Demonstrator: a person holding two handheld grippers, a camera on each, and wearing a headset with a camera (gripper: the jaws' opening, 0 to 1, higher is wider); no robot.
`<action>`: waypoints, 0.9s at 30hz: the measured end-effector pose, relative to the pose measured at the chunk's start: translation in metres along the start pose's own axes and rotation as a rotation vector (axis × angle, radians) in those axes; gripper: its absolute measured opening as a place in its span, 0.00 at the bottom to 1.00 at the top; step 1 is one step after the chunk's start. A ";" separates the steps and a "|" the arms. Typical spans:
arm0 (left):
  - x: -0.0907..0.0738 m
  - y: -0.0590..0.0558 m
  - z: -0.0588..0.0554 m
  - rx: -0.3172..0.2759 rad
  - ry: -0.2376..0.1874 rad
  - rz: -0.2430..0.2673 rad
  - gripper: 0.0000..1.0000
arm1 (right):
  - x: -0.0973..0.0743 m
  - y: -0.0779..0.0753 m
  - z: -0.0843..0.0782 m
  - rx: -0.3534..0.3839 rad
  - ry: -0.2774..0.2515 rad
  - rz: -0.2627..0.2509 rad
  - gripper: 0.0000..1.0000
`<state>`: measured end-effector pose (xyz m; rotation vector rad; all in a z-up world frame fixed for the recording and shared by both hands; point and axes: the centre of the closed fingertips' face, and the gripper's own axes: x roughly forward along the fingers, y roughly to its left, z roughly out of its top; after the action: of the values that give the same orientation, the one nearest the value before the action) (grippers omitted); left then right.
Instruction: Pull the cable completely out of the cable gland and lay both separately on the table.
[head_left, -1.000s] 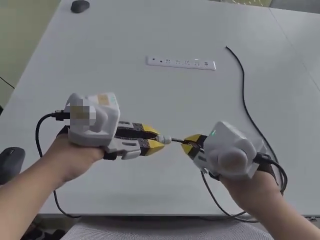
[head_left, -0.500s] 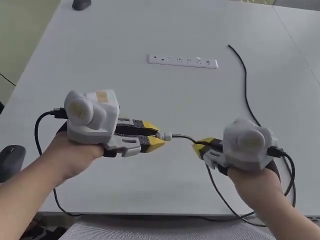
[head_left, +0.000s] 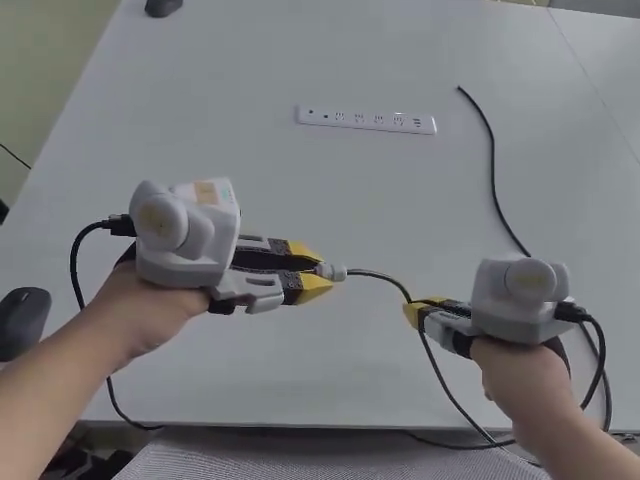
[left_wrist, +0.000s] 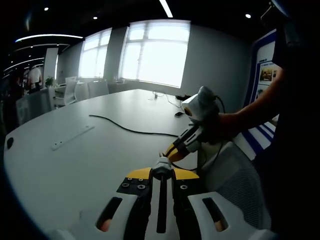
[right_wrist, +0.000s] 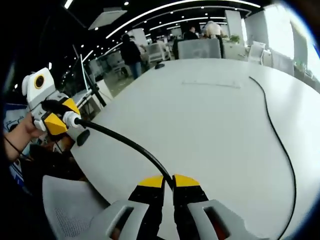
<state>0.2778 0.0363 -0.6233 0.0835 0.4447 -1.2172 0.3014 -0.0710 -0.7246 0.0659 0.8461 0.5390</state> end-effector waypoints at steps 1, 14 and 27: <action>0.000 0.000 0.000 0.002 0.001 0.000 0.15 | 0.000 0.000 0.000 0.009 -0.002 0.001 0.01; -0.001 -0.003 0.000 0.007 -0.004 -0.004 0.15 | 0.004 -0.008 -0.011 0.172 0.016 -0.005 0.01; 0.000 -0.005 0.002 0.002 -0.009 -0.003 0.15 | 0.004 -0.011 -0.021 0.234 0.020 -0.001 0.01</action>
<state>0.2738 0.0343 -0.6206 0.0789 0.4357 -1.2202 0.2932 -0.0819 -0.7441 0.2741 0.9258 0.4382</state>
